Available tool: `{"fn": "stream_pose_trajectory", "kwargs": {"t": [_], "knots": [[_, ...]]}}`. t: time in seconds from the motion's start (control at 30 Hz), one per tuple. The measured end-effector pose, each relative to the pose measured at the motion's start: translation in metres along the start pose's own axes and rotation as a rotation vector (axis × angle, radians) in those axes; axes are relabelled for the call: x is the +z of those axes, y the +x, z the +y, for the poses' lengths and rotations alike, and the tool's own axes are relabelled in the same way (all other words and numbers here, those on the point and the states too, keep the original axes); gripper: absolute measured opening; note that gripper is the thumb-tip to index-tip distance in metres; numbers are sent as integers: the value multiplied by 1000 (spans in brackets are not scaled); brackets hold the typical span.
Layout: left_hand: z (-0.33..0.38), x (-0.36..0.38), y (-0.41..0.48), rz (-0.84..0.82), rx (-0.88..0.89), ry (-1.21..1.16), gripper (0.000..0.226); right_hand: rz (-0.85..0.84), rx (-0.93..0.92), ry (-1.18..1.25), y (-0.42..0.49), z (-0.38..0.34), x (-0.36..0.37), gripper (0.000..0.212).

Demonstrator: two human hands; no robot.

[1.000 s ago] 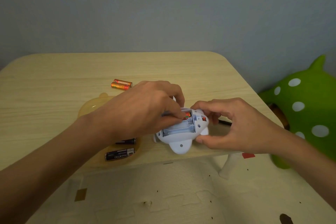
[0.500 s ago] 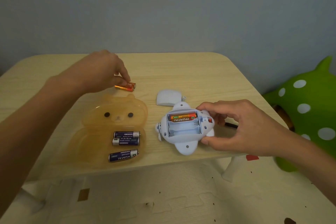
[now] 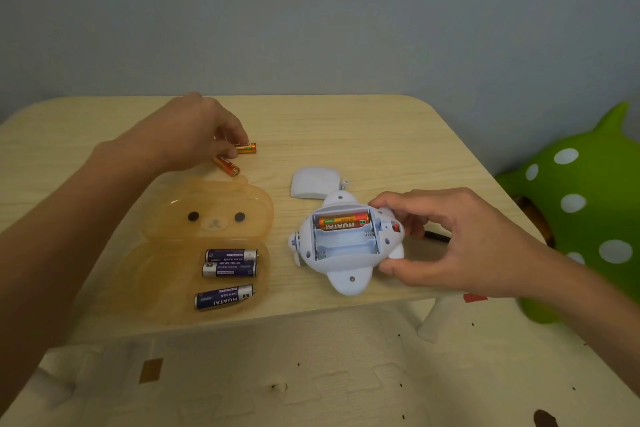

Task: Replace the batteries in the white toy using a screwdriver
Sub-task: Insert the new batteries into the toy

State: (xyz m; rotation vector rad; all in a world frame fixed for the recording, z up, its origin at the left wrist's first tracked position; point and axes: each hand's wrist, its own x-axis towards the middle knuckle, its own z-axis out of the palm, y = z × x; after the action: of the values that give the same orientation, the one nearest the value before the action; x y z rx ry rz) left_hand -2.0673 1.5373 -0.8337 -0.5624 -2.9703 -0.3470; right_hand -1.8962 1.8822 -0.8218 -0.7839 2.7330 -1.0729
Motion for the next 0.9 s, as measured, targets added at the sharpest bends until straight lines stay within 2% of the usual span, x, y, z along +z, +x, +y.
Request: {"fn": "stream_pose_trajectory", "kwargs": {"t": [0.2,0.4,0.5,0.57,0.7,0.9], "knots": [[-3,1,-1,9,15,5,22,-2,-3,5,2,1,0,32],[29,-27,-23,157,97,-141,23,-14,4,-5,1,1,-1,30],[70,-48,-59,92,220,-356,24,-4,5,-14,1,-1,0,31],[97,-53,-81,2,318,-412,26,-1,3,-32,2,0,0,32],[120,-33,-93,-63,412,-362,19,-6,-8,-30,2,0,0,31],[130,-11,-94,45,431,-257,15,11,-17,-49,0,-1,0,31]]}}
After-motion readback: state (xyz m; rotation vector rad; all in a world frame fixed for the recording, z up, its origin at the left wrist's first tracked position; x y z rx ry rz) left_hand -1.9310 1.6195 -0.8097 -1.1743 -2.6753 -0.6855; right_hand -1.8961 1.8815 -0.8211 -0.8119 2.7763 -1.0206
